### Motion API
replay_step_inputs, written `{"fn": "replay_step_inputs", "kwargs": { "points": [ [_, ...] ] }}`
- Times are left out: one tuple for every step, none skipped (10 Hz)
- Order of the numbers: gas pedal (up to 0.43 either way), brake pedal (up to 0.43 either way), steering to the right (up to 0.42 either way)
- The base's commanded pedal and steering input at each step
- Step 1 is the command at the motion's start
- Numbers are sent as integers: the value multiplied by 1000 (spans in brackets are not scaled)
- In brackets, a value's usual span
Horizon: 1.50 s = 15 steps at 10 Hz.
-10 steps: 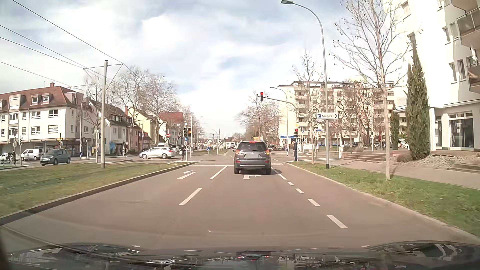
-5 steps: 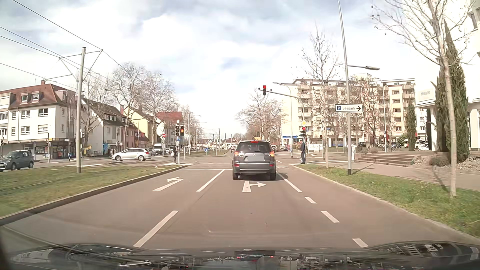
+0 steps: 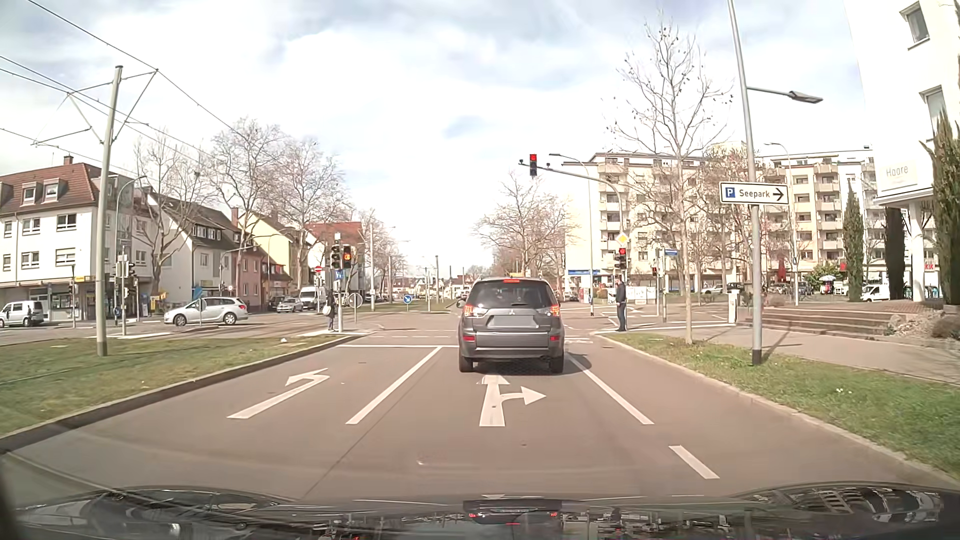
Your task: Follow the waypoints while adhering to traffic rules and regulations
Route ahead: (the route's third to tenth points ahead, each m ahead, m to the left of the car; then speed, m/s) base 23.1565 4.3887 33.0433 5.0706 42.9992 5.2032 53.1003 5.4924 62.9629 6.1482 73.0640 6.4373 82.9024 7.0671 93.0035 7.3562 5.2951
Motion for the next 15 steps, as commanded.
{"fn": "replay_step_inputs", "kwargs": {
  "points": [
    [0,280,4],
    [0,280,6],
    [0,280,8],
    [0,280,9],
    [0,287,9],
    [0,280,9],
    [0,287,9],
    [0,287,8],
    [0,287,7],
    [0,287,4],
    [0,287,3],
    [0,293,3],
    [0,287,2],
    [0,280,1],
    [0,274,1]
  ]
}}
